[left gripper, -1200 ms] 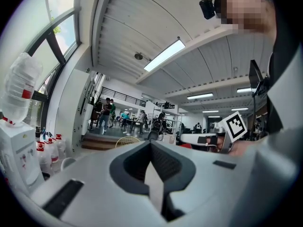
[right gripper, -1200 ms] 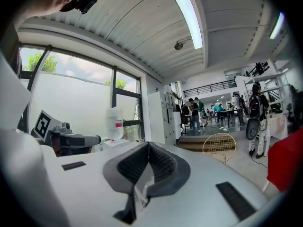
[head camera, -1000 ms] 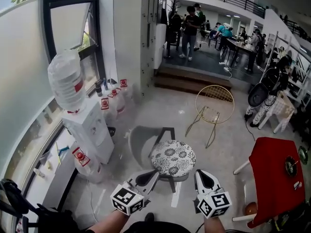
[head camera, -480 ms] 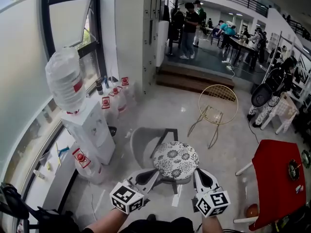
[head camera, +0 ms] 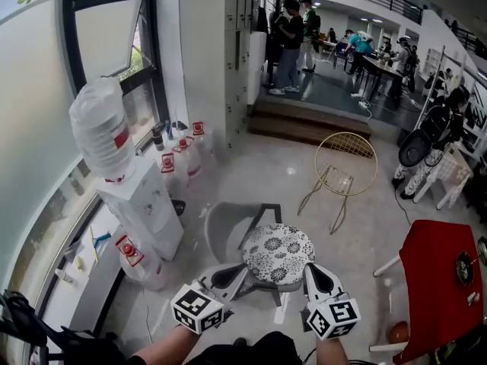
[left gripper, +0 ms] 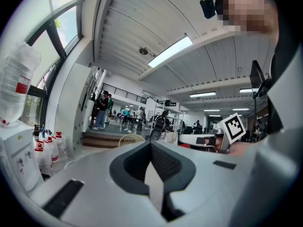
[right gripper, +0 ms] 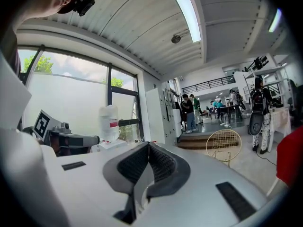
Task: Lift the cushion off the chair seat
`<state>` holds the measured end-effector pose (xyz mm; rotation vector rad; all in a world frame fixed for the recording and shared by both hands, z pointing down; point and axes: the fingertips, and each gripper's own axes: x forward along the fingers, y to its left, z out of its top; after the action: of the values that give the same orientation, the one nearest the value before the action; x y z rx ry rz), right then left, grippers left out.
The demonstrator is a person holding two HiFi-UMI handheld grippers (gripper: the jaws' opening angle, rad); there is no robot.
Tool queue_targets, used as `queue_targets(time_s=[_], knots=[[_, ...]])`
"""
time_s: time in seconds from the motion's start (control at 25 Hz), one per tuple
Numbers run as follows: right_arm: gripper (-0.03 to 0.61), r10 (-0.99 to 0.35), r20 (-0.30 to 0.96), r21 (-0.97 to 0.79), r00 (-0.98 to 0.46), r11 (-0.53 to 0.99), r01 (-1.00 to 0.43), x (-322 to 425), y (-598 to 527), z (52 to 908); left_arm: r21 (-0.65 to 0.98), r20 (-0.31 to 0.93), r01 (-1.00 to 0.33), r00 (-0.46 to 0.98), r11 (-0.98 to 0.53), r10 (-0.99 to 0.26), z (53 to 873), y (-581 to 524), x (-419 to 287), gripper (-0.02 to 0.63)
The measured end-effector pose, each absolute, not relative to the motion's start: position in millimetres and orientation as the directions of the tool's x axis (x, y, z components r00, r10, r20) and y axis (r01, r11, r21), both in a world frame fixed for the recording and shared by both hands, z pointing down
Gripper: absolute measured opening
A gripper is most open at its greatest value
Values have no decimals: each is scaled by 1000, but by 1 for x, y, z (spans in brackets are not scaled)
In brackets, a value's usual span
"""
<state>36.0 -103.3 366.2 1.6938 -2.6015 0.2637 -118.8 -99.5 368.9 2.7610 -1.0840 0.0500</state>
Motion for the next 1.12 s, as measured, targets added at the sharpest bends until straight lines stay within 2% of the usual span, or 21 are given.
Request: queue_targets(time_s=[0.4,1.12], knots=[[11,-898,121,-109,-422,411,-905,67,-137,366,155,106,-665,747,-731,-657,372,-141,-82,8],[11,-846,103,-87,-523,516,-852,152,-246,357,167,84,-744,665,-647,-742,358,-235,-1,8]])
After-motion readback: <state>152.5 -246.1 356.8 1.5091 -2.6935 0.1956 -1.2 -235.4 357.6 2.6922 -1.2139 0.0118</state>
